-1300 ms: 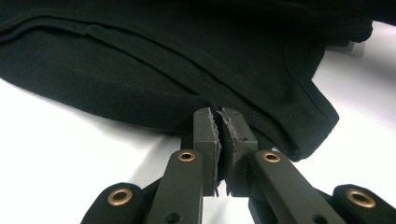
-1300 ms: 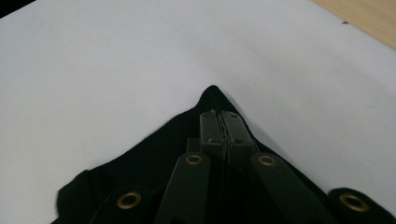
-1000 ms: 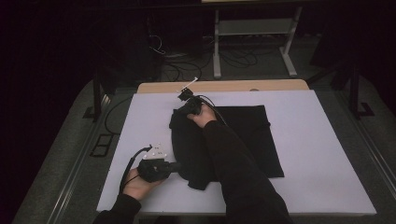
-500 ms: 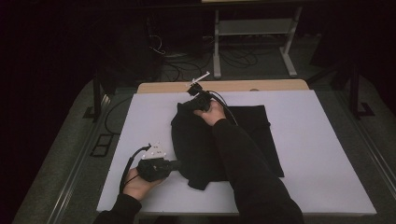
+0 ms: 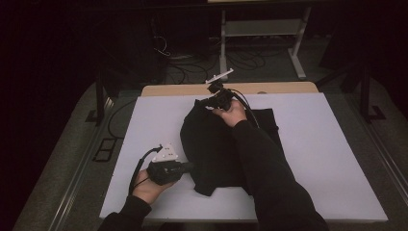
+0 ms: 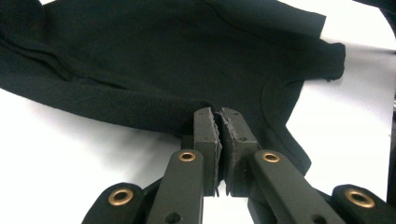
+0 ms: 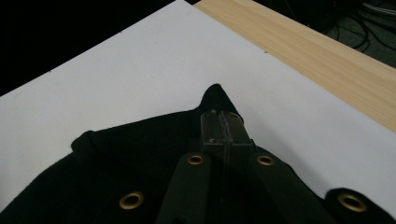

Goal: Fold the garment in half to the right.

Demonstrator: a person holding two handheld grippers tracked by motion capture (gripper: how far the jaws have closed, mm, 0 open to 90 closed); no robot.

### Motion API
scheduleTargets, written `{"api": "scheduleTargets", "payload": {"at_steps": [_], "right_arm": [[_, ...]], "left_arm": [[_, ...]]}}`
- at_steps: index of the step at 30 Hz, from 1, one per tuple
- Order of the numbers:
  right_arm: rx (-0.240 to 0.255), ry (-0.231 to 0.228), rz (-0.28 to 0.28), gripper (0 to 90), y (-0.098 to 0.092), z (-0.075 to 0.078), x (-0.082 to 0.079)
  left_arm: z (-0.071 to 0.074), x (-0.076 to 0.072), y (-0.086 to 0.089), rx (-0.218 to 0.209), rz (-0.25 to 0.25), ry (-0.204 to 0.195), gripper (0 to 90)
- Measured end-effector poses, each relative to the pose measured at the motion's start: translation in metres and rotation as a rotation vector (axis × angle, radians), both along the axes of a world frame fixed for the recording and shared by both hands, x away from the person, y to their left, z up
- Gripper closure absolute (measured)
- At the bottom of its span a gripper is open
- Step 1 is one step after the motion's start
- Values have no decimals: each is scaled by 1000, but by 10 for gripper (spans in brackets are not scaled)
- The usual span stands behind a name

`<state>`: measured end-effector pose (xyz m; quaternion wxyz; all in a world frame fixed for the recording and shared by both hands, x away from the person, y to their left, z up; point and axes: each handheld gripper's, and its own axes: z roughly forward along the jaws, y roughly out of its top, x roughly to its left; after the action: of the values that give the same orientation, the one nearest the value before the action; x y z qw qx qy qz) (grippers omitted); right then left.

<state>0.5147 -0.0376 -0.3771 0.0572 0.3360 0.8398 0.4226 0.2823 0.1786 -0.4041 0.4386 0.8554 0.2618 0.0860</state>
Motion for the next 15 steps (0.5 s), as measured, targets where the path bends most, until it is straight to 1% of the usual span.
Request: {"api": "scheduleTargets", "payload": {"at_steps": [6,10,15], "right_arm": [[7,-12,-26,886,-16,7,-2],[10,-18,-42,887,-28,11,-3],[13,-23,-53,887,-39,15,-4]], "left_arm": [[8,2,-14,-11,-27,-15,841],[13,4,-23,-3,-52,-27,841],[19,7,-34,-8,-71,-38,841]]}}
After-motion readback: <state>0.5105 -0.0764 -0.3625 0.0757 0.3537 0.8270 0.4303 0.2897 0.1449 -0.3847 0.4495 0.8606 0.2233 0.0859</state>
